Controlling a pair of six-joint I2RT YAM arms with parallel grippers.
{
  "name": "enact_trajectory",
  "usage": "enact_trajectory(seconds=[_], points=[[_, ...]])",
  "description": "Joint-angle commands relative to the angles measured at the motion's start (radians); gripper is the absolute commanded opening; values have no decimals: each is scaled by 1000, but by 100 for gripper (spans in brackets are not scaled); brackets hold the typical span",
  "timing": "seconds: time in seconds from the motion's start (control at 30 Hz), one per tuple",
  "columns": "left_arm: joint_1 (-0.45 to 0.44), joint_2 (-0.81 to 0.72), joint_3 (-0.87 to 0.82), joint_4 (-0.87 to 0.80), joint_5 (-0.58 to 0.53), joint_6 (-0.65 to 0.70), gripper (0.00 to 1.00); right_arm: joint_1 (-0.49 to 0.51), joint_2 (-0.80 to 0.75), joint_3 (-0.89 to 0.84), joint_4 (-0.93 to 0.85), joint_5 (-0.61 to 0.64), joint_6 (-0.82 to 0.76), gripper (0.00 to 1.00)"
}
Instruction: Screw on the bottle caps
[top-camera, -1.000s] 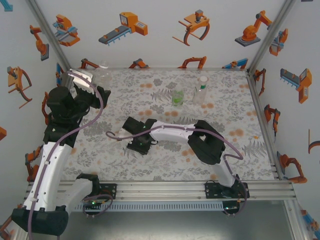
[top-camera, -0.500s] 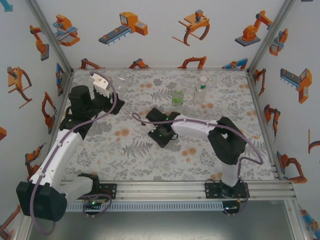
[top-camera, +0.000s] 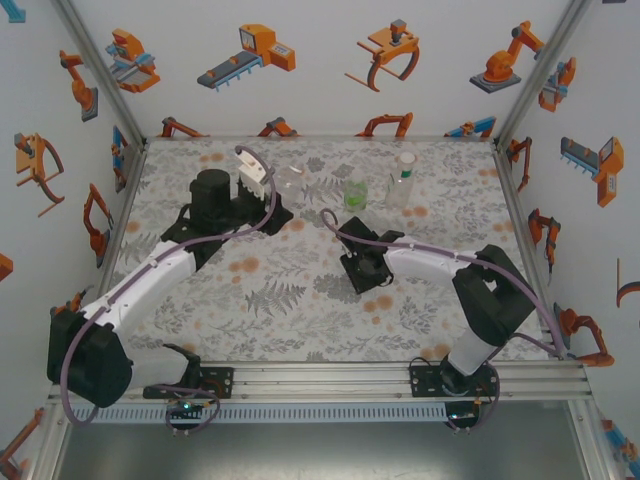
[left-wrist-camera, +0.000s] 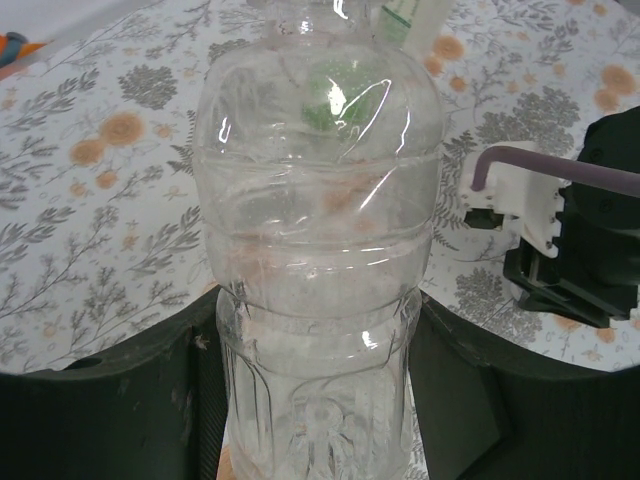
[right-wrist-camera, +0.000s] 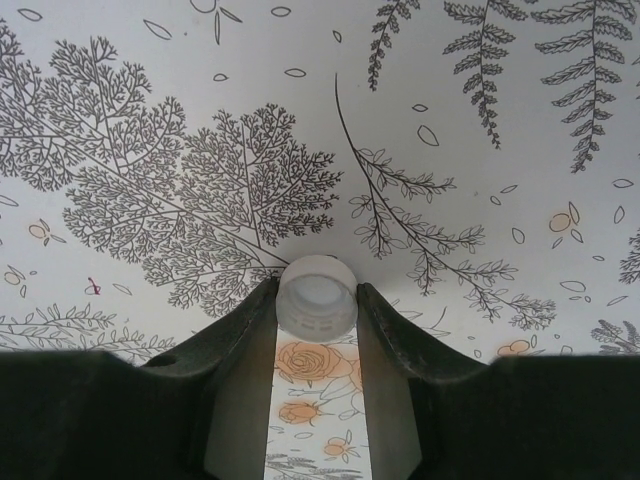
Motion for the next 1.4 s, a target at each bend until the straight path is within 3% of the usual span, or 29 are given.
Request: enact_trajectory(seconds=[0.0, 0.17, 0.33, 1.37], points=[[-18, 6, 55, 53, -11, -22, 6, -1, -11, -20, 48, 19, 56, 35], [-25, 10, 74, 36, -17, -9, 6, 0, -21, -16, 45, 24, 62, 45], [-25, 10, 83, 20, -16, 1, 6, -1, -42, 18, 11, 33, 61, 49], [-27, 34, 95, 24, -11, -2, 7, 0, -14, 50, -28, -27, 55, 43]])
